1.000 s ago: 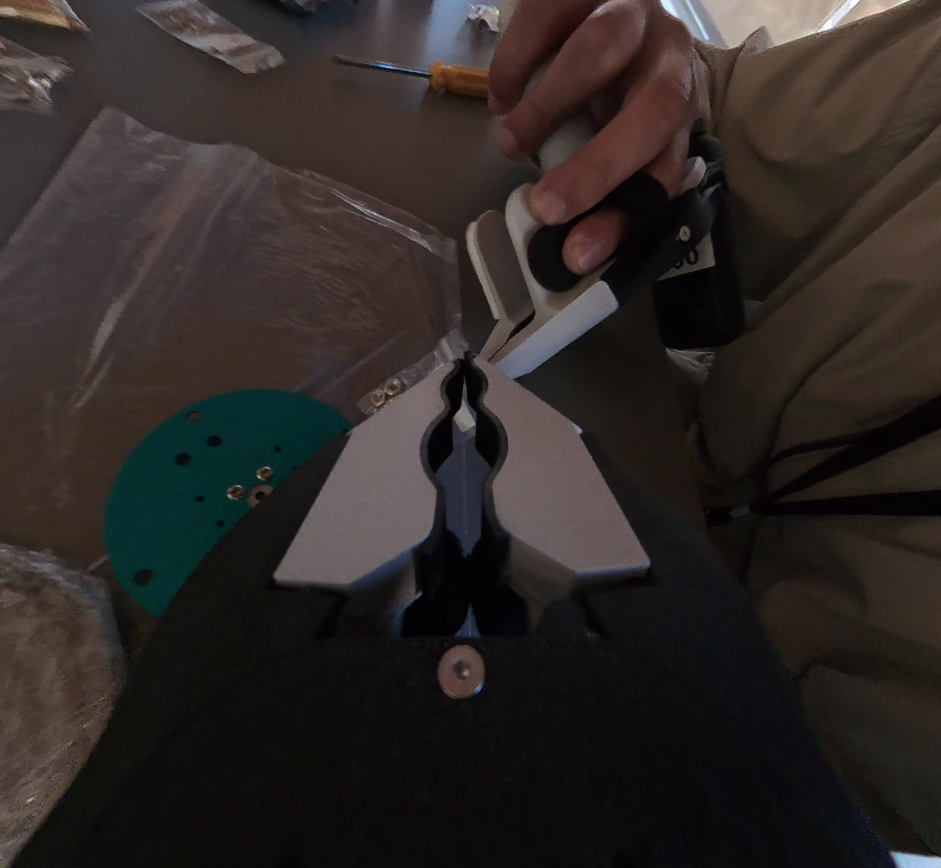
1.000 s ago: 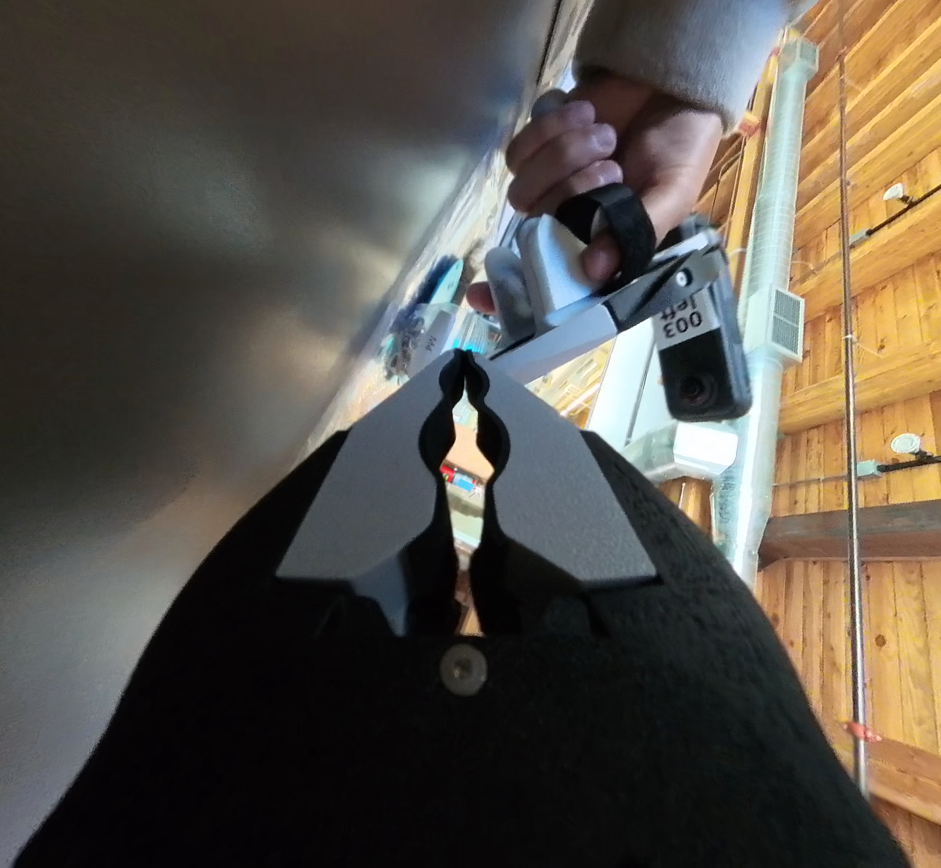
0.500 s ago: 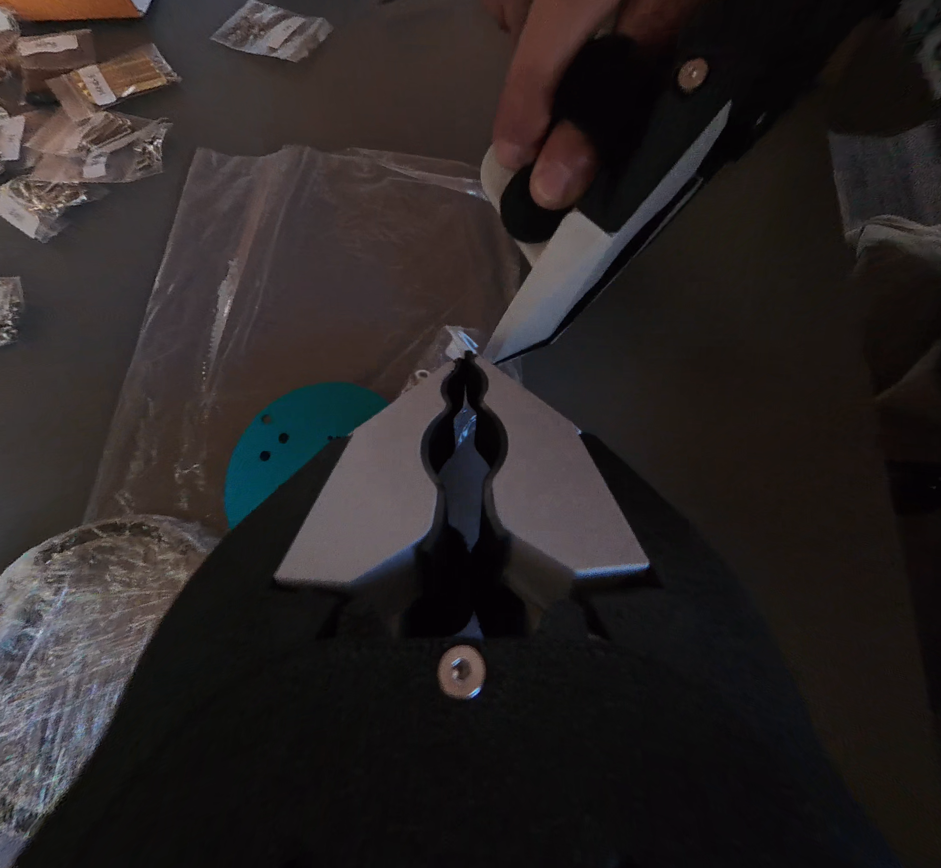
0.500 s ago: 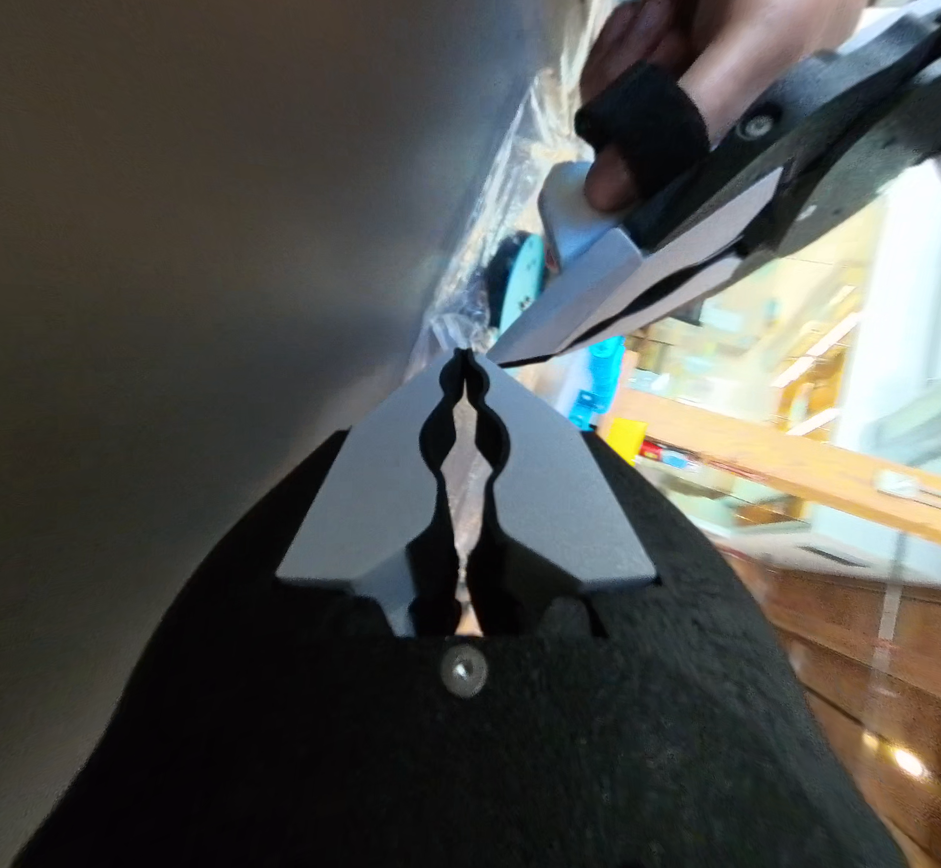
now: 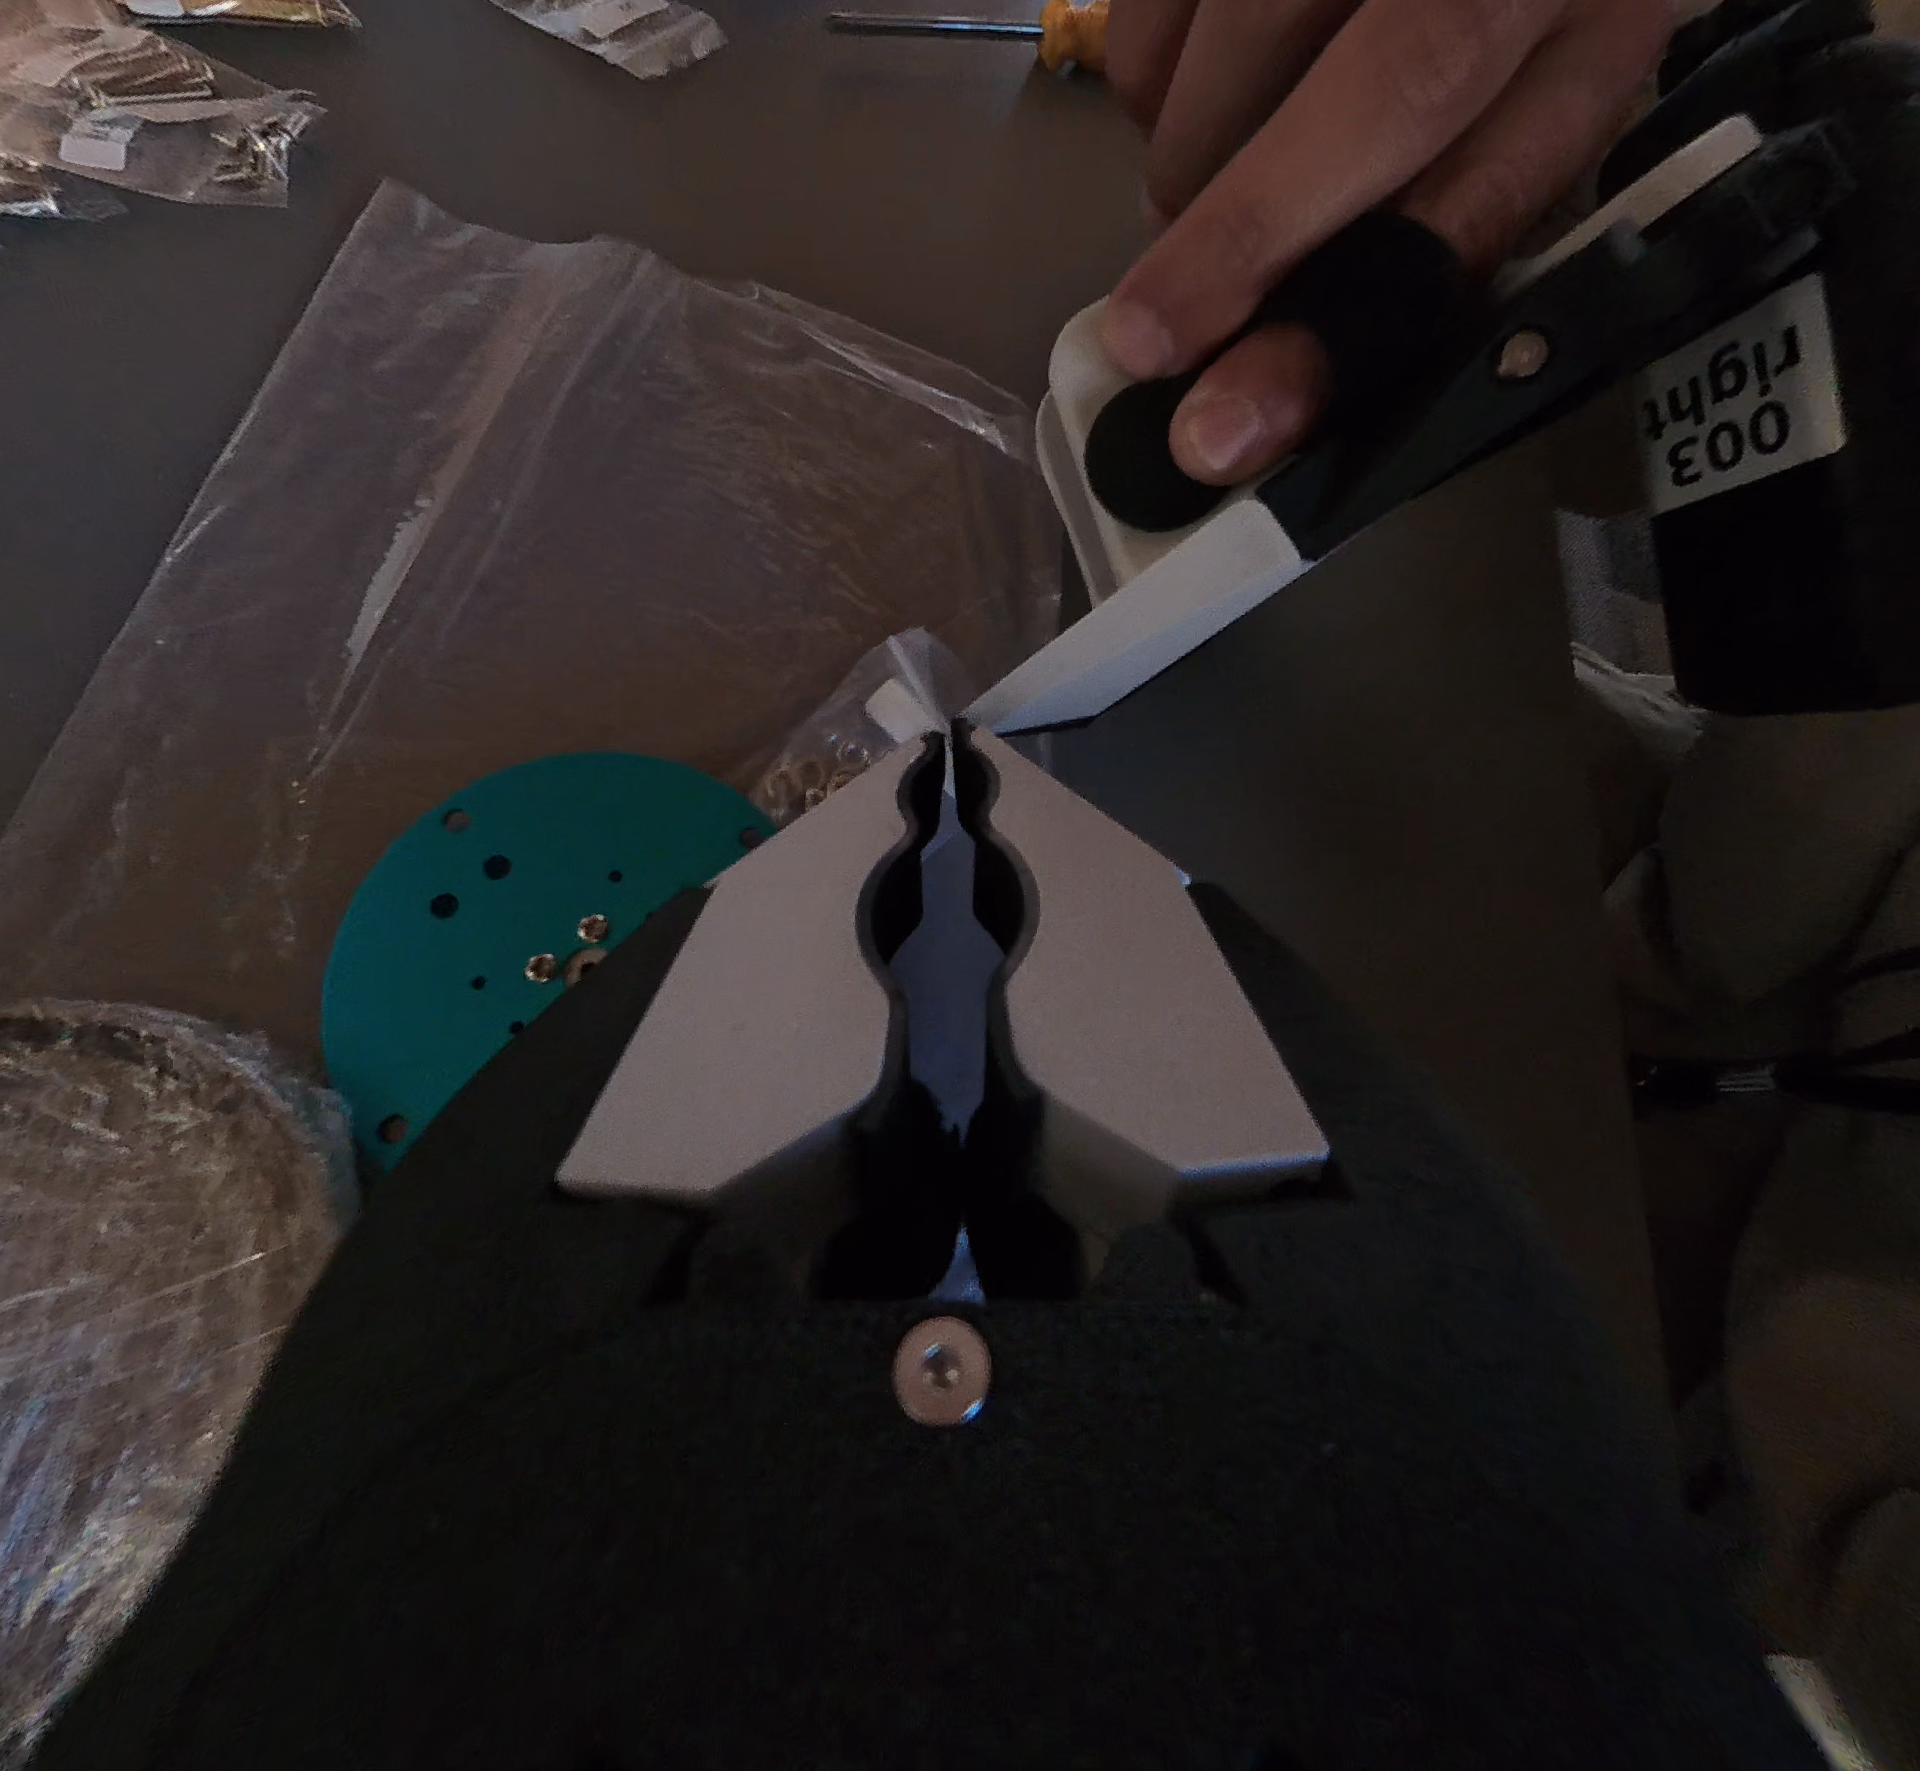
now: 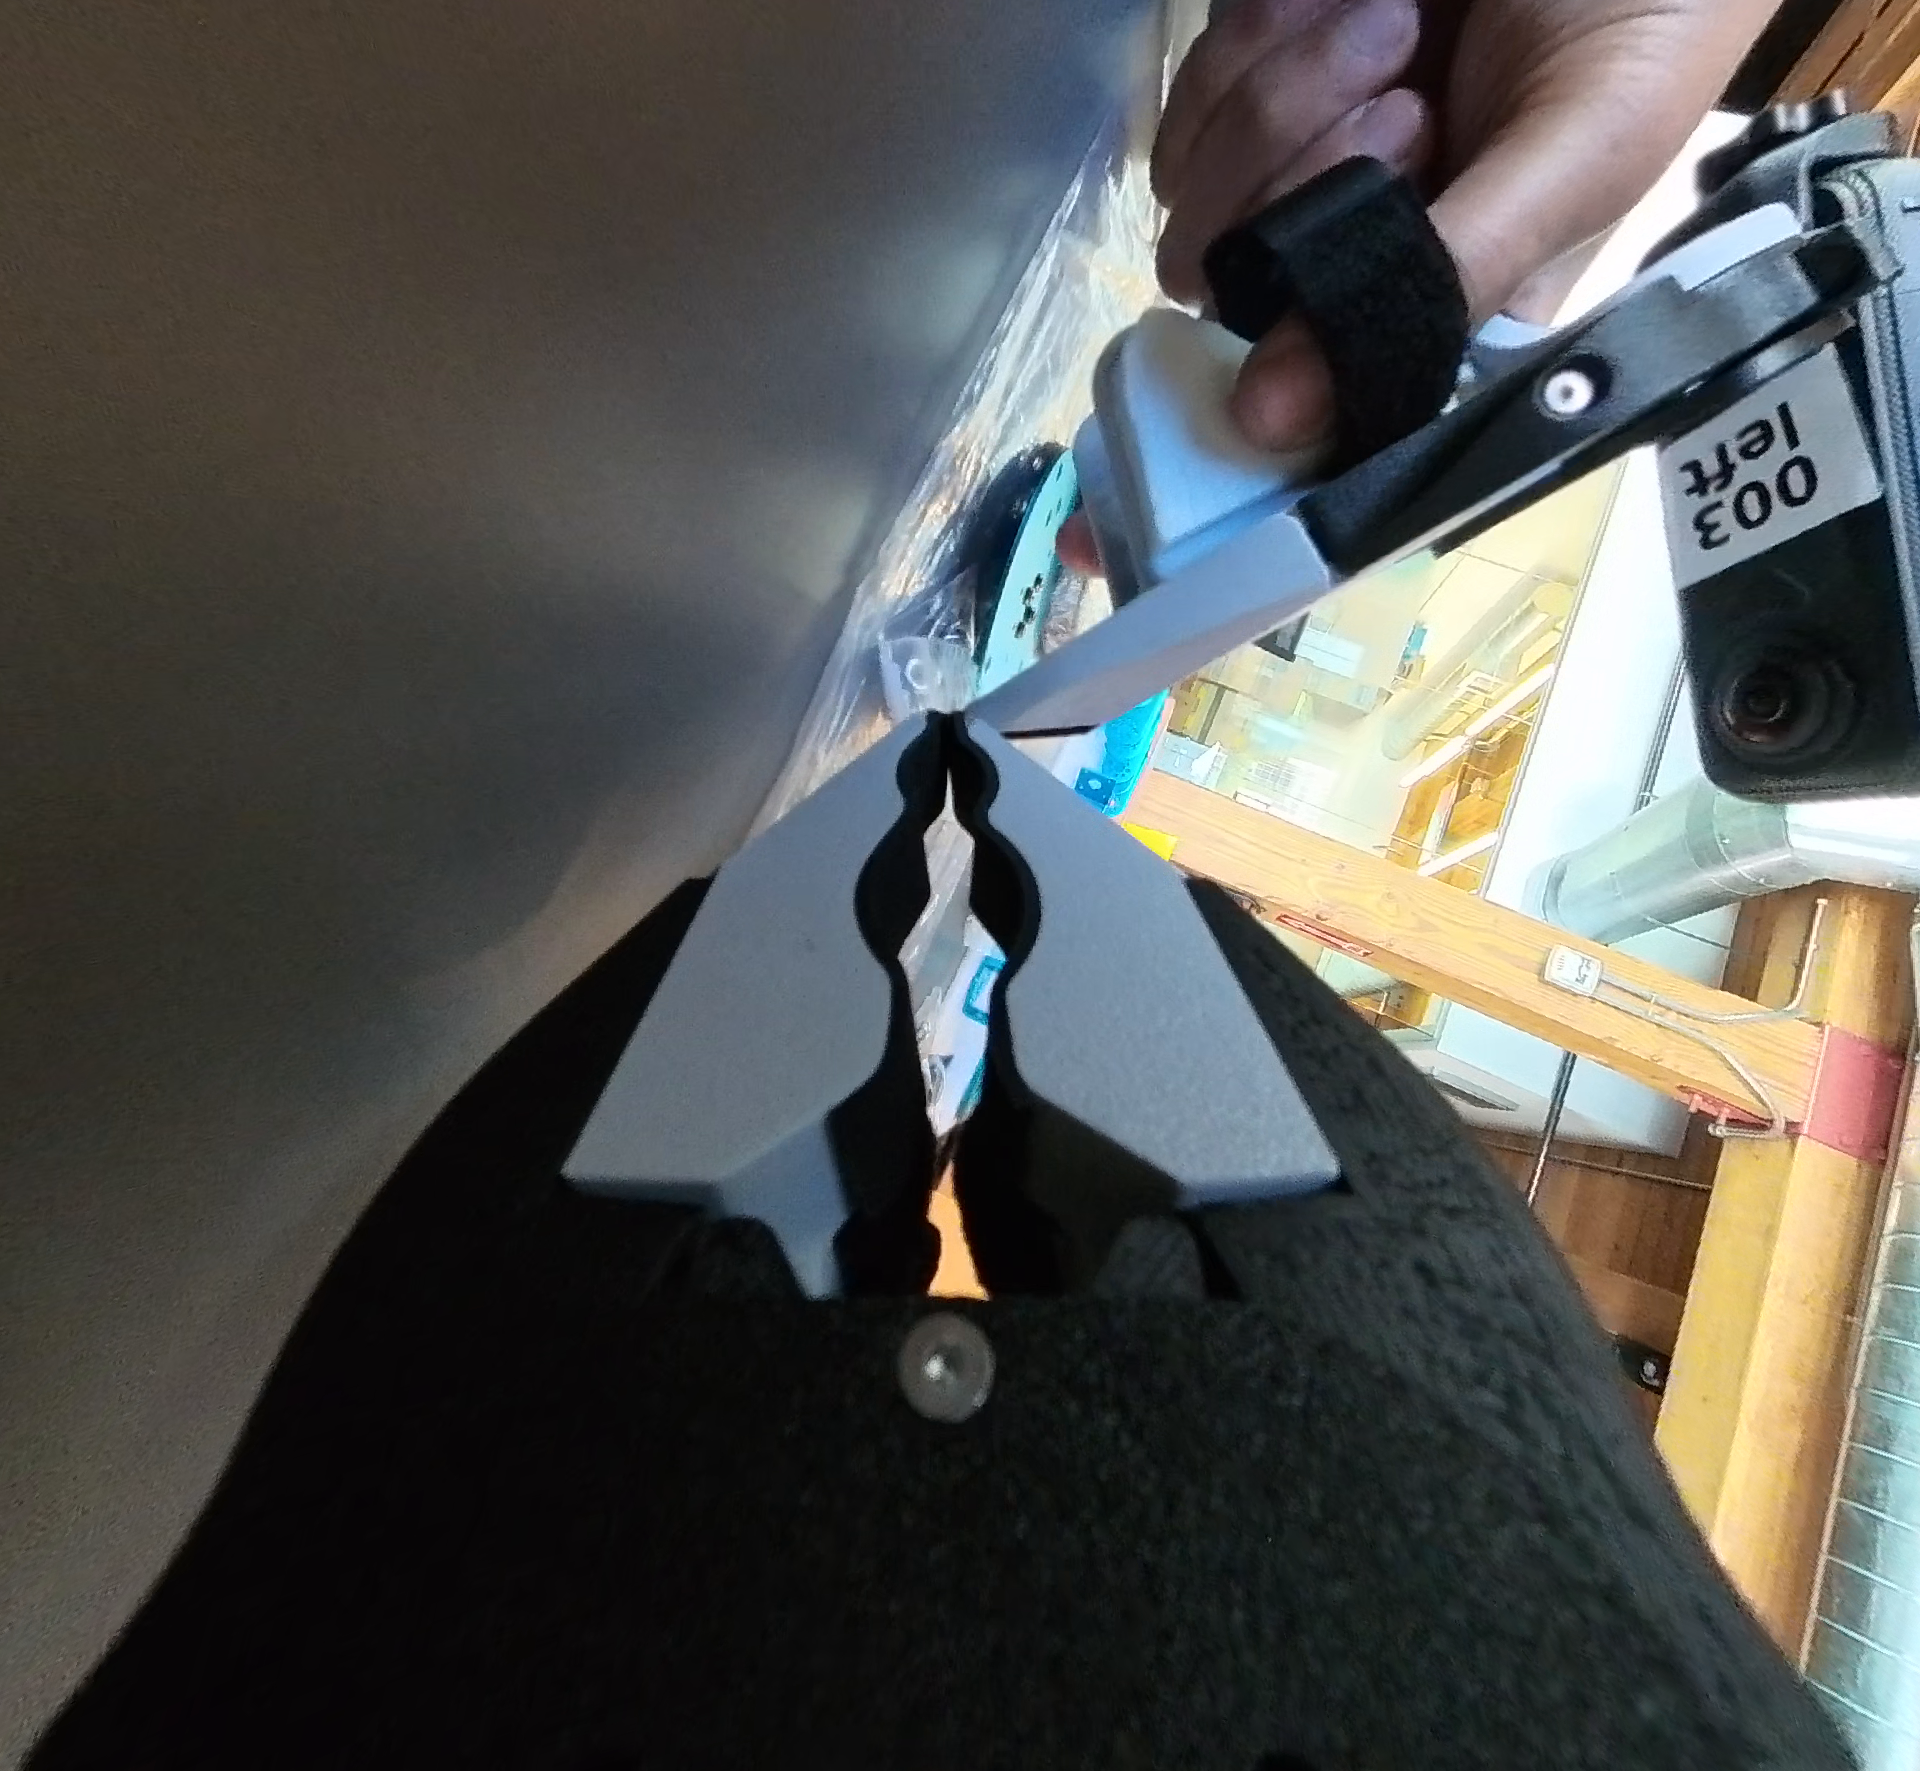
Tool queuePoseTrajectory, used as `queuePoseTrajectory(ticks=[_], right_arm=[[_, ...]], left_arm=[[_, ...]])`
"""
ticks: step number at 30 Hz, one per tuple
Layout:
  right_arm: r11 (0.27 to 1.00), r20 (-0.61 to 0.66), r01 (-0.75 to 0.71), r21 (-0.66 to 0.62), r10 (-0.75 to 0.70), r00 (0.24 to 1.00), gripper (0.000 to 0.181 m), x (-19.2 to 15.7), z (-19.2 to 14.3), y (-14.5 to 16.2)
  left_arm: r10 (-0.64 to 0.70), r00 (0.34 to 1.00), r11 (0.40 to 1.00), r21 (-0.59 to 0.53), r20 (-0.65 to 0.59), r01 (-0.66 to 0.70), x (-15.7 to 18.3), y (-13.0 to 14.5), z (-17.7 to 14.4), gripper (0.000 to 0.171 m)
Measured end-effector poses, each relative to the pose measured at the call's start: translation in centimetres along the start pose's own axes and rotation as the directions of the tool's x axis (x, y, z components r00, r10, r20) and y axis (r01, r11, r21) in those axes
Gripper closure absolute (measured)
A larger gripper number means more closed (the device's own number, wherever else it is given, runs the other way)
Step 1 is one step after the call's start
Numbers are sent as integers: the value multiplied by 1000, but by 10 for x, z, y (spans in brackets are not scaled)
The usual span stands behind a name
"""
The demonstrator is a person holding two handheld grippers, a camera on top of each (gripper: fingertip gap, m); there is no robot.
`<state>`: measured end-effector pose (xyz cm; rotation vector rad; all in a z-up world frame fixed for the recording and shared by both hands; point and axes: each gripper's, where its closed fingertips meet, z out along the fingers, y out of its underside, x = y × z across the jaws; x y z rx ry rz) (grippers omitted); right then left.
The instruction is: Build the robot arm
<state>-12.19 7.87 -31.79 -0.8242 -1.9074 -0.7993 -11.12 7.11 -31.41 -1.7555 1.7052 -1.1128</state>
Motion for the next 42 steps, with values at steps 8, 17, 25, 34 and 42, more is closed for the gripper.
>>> queuePoseTrajectory(ticks=[8,17,25,34,42], right_arm=[[999,1,24,36,-24,1000,181,-3,-2,-9],[990,129,-134,-46,139,982,181,-10,-2,8],[972,73,-235,-15,235,969,181,-2,-1,16],[899,147,-438,-10,435,888,181,-5,-5,13],[813,89,-579,68,573,815,177,12,-13,7]], left_arm=[[90,996,994,-61,14,-89,4,10,3,171],[110,972,993,-62,206,-99,-16,2,-1,171],[132,968,991,-30,212,-128,-13,-6,-7,171],[14,999,987,161,37,-20,2,-27,-9,171],[22,997,987,156,80,-34,-5,-26,-11,171]])
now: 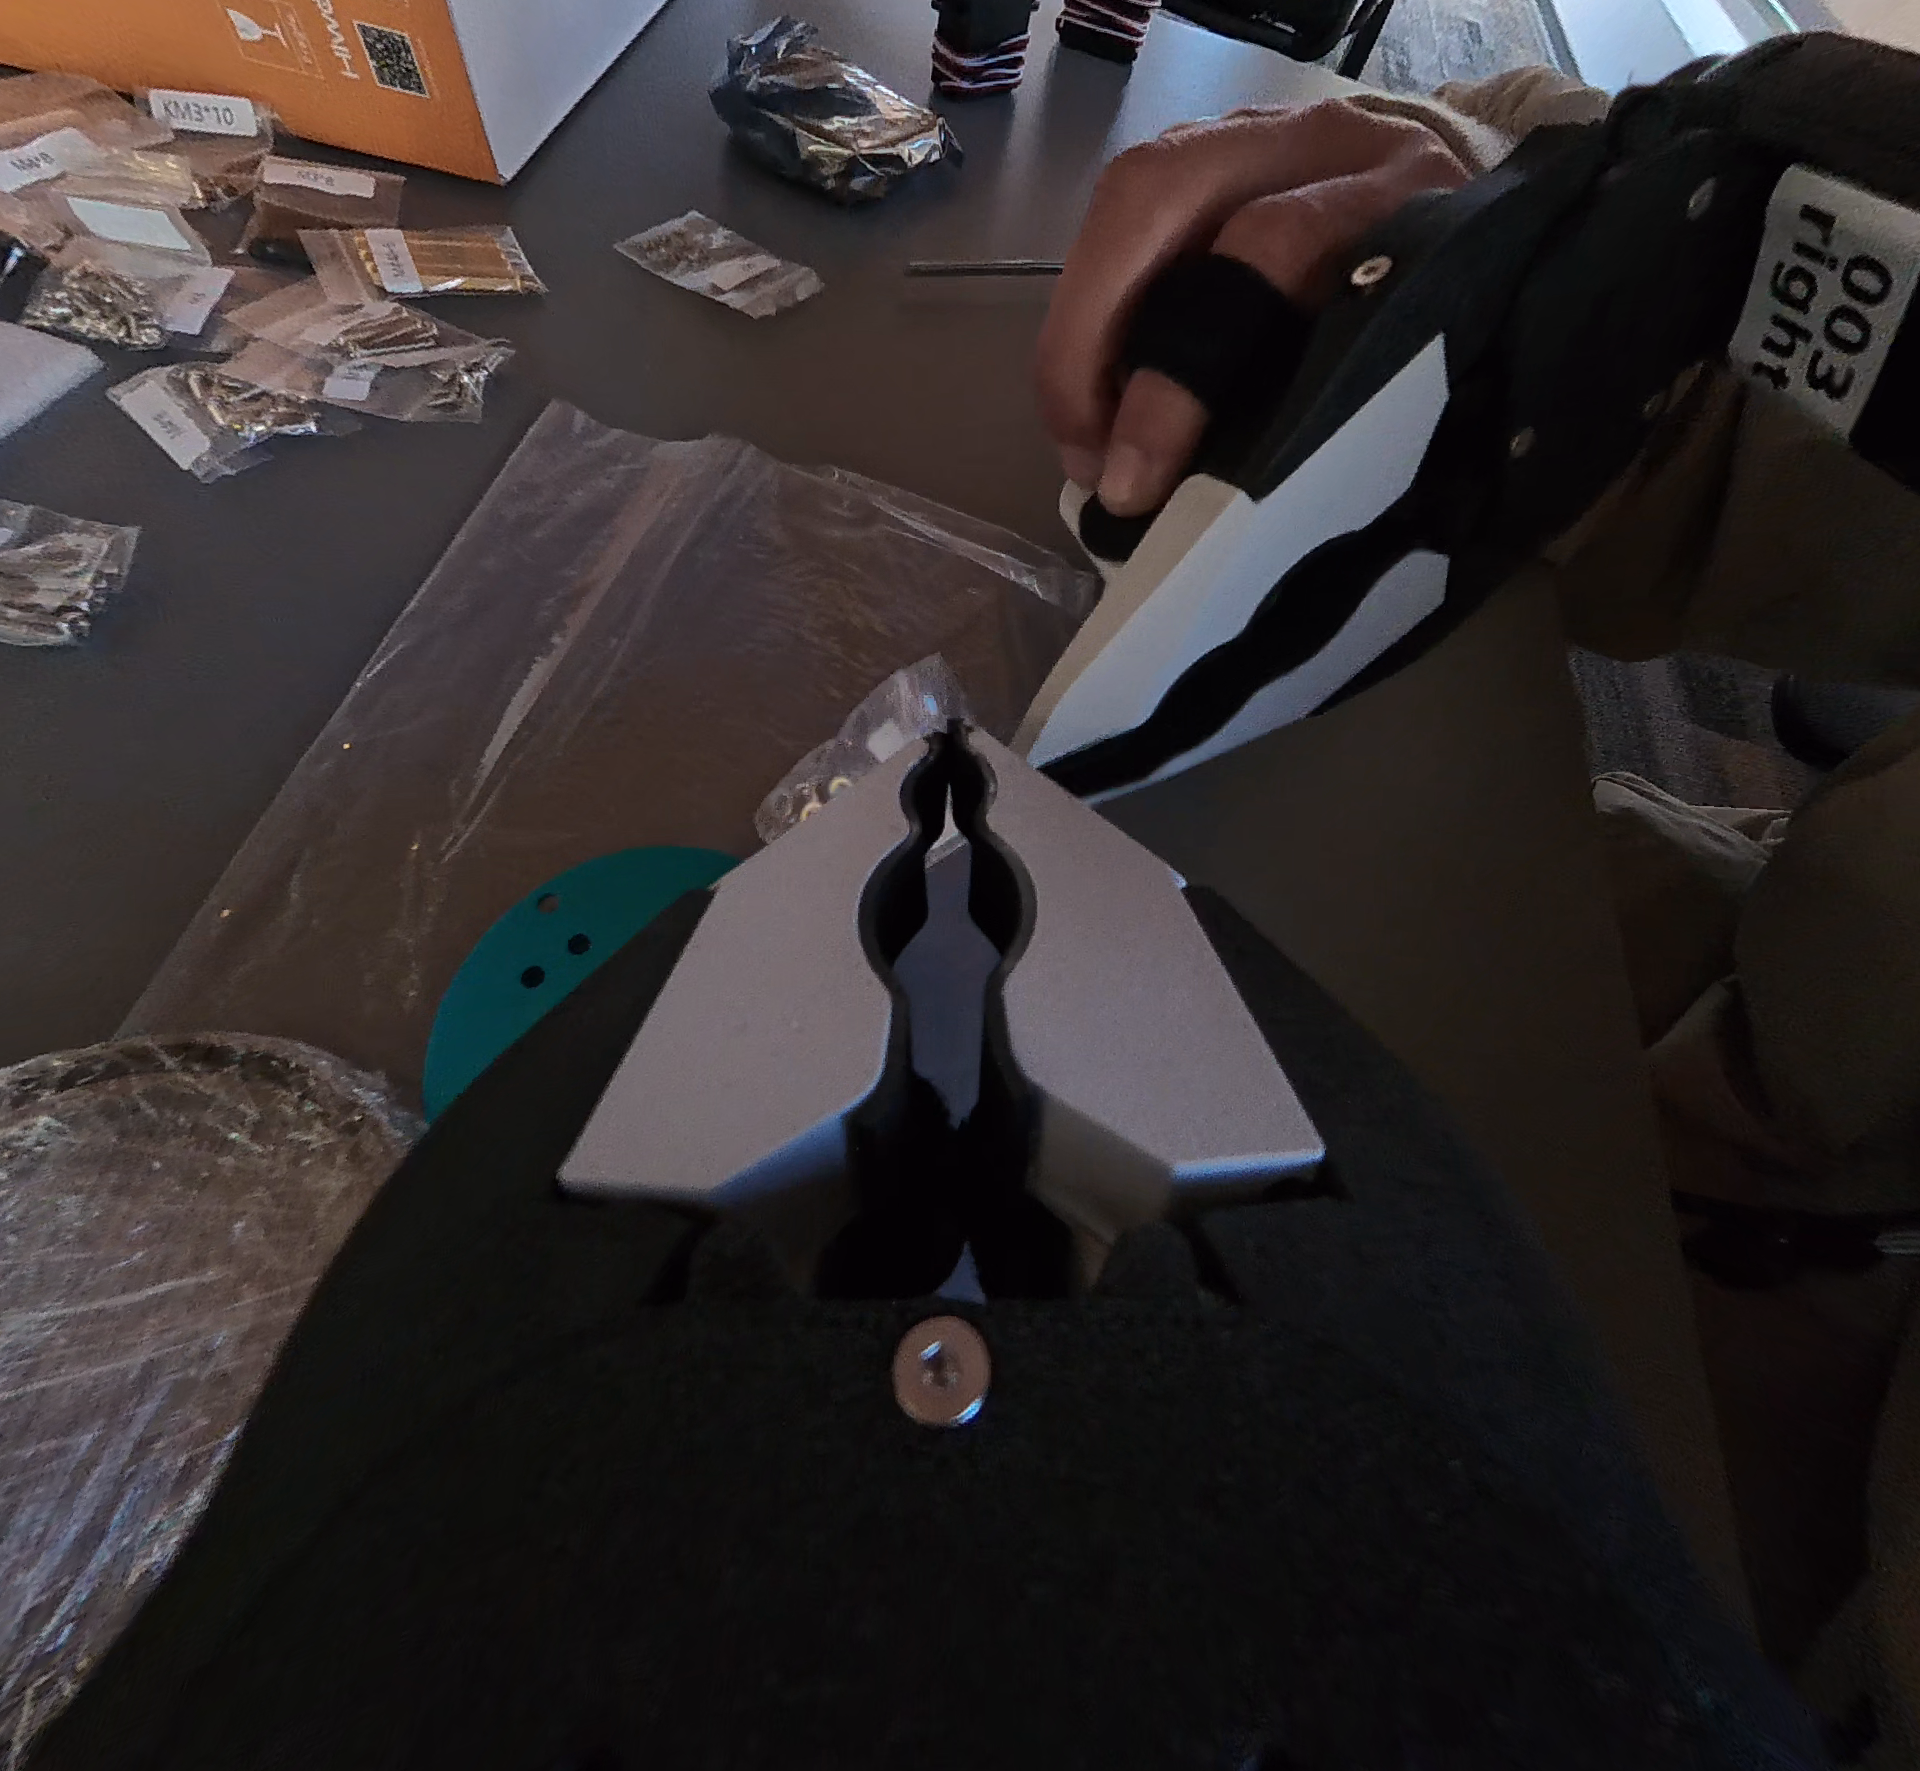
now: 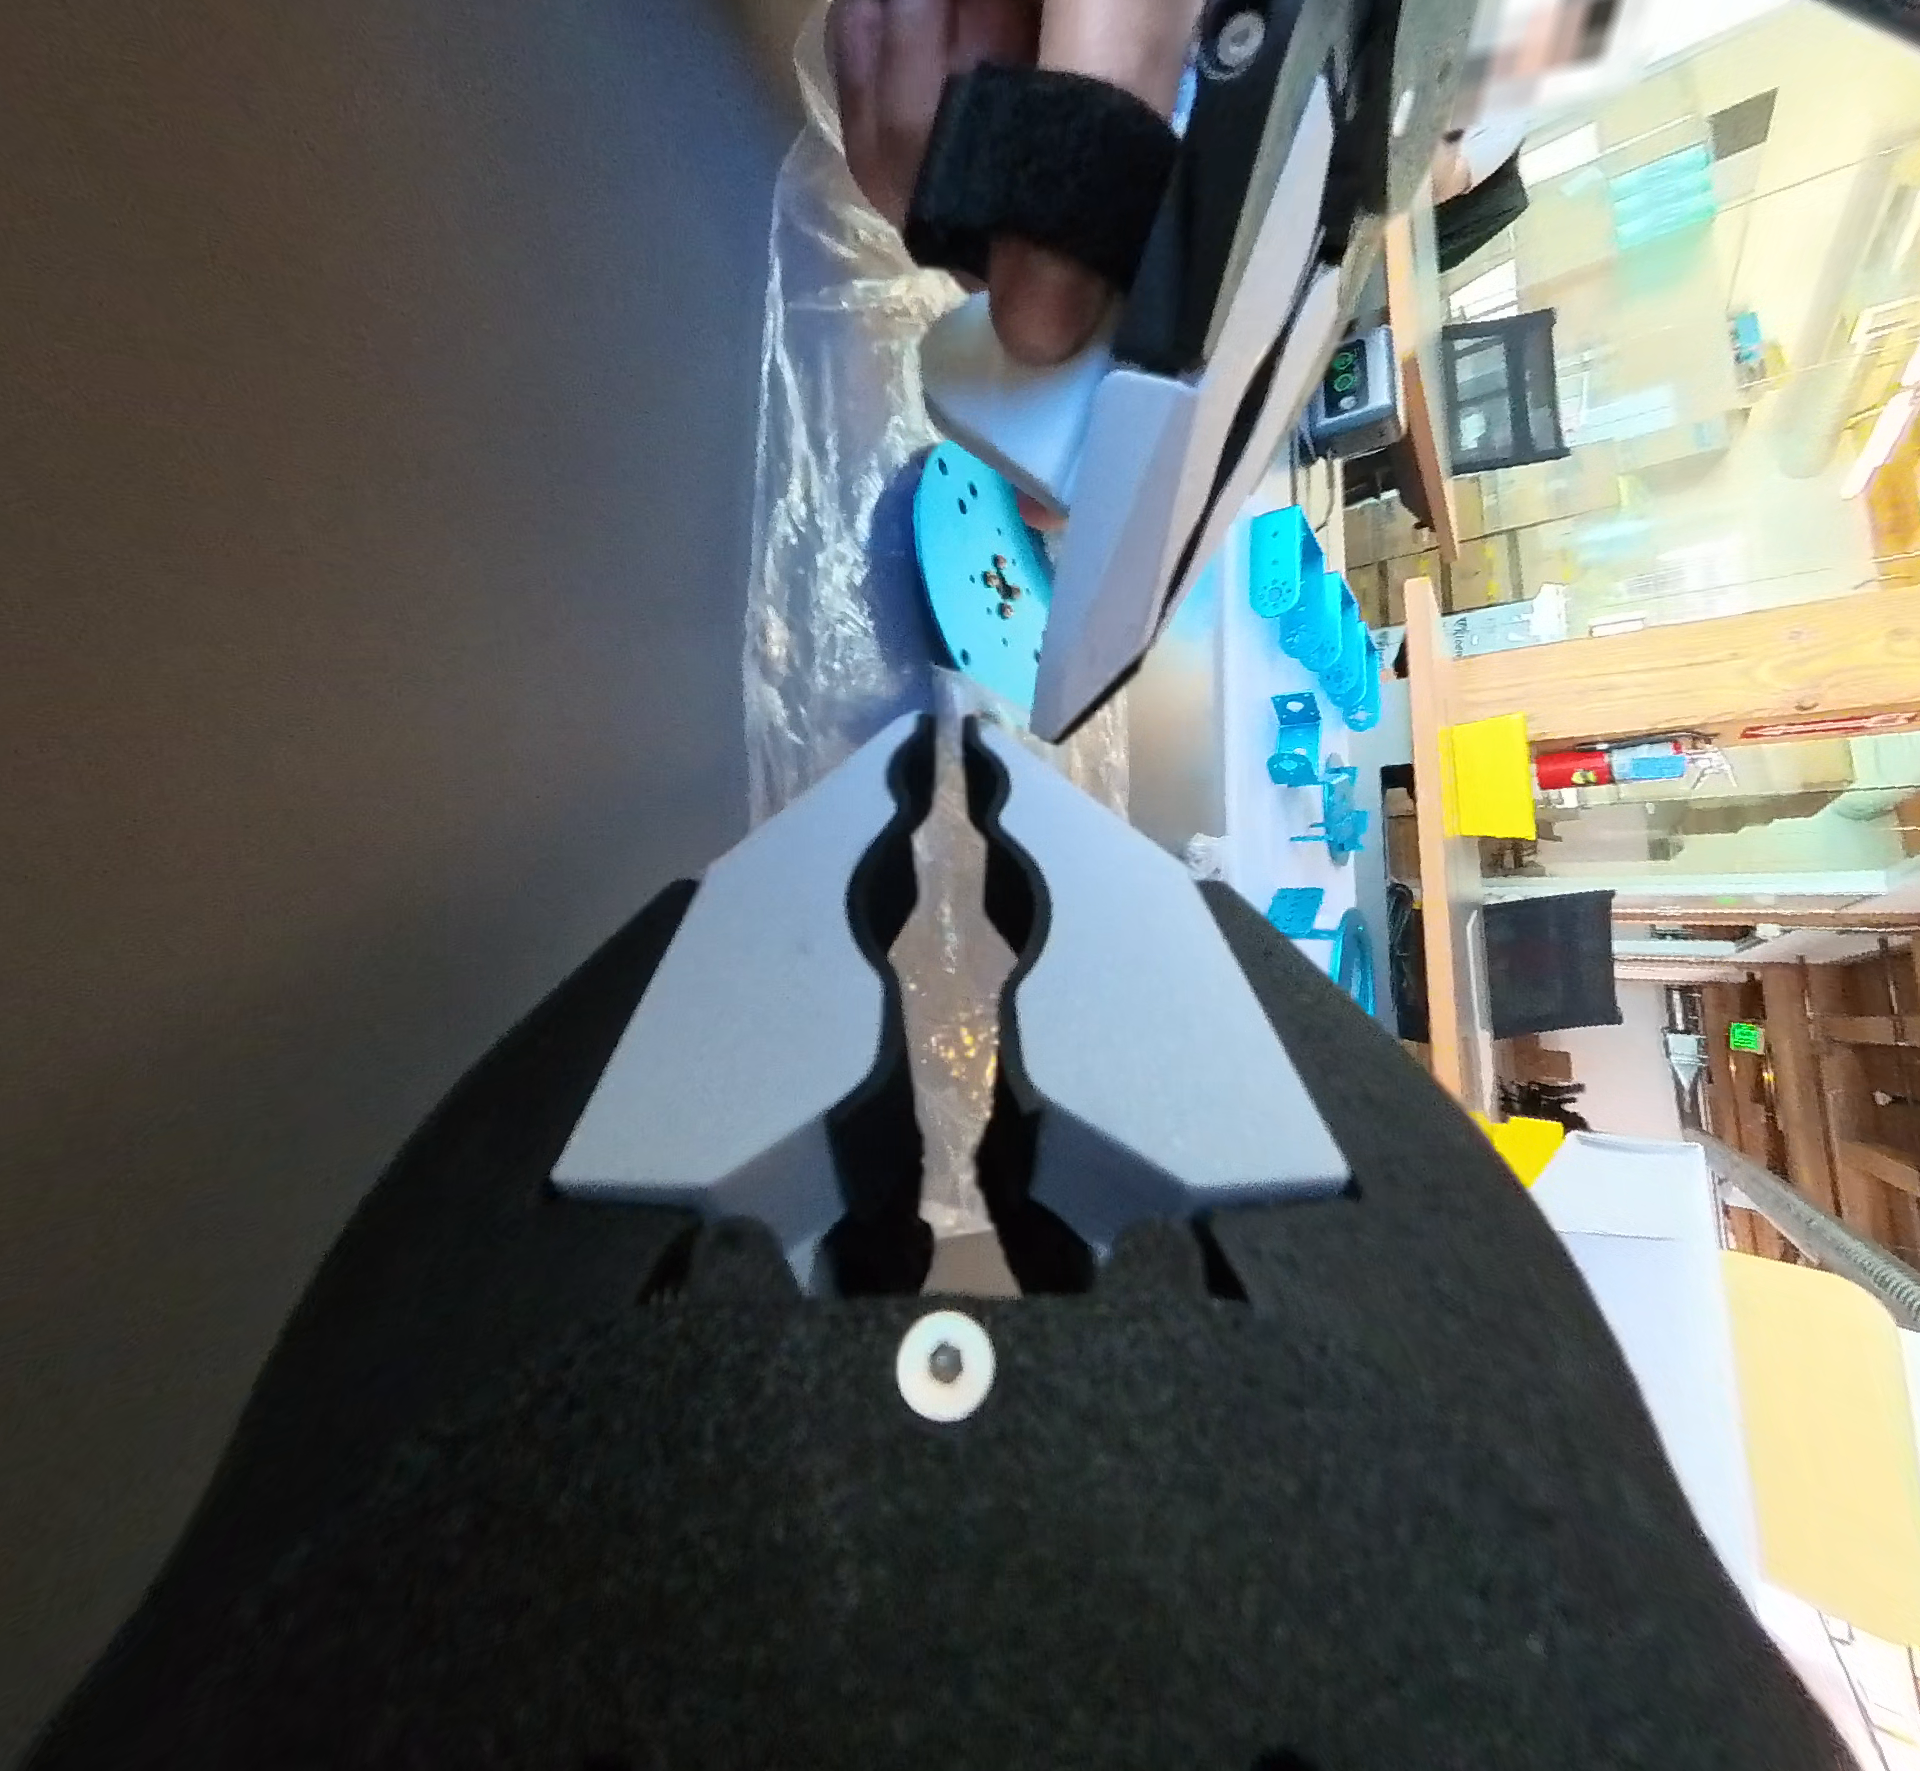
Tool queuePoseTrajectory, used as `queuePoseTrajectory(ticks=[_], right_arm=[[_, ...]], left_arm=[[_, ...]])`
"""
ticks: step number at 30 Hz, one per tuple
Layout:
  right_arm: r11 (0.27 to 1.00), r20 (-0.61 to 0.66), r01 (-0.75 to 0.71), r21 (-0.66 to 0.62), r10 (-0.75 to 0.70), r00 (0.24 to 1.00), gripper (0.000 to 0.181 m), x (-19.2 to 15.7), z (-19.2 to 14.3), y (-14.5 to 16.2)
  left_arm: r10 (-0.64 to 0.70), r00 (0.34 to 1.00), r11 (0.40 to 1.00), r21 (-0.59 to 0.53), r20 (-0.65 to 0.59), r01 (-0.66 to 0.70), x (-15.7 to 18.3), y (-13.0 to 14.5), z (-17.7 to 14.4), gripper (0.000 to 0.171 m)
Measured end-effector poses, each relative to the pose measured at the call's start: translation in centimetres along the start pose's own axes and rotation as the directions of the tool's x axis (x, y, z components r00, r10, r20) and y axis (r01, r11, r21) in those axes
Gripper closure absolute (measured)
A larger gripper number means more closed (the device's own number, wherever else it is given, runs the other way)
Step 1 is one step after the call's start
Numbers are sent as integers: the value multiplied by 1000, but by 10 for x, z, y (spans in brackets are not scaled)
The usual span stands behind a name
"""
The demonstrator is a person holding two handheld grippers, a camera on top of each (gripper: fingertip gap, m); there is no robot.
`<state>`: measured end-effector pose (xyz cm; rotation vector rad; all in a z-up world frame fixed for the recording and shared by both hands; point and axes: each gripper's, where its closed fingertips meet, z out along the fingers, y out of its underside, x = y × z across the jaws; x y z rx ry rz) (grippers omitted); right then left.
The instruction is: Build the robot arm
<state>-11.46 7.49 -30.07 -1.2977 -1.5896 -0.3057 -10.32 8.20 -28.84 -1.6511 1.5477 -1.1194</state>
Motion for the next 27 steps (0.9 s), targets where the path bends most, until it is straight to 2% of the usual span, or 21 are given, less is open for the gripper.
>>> queuePoseTrajectory(ticks=[2,8,9,11,15,19,21,22,23,25,27], right_arm=[[999,19,-17,-31,18,1000,161,-3,4,1],[992,39,-35,-119,40,998,145,-5,12,18],[993,37,-36,-115,40,999,147,-6,12,18],[993,37,-21,-112,26,999,162,-8,12,16],[991,27,12,-136,-8,1000,181,-7,10,19],[982,152,-165,-96,178,972,181,-5,4,13],[950,258,-310,-38,309,915,181,1,-4,5],[930,296,-368,-1,352,888,181,7,-9,1],[915,308,-401,45,369,877,181,14,-14,-1],[852,383,-513,107,441,812,181,21,-23,-6],[782,453,-620,66,530,717,181,22,-24,-4]], left_arm=[[-7,1000,1000,-7,-6,7,0,2,2,171],[-45,999,999,6,-23,45,0,1,2,171],[-45,999,999,7,-25,45,0,1,2,171],[-56,998,998,23,-34,56,1,-2,1,171],[-55,998,998,25,-19,56,-1,-1,3,171],[-21,998,999,48,-63,24,4,-5,3,171],[-10,995,992,126,-103,23,7,-16,-5,171],[-3,991,989,149,-131,23,9,-19,-8,167],[-7,987,989,148,-161,31,10,-19,-11,150],[-36,967,989,129,-251,71,16,-18,-17,132],[-50,950,983,155,-307,102,20,-25,-23,131]])
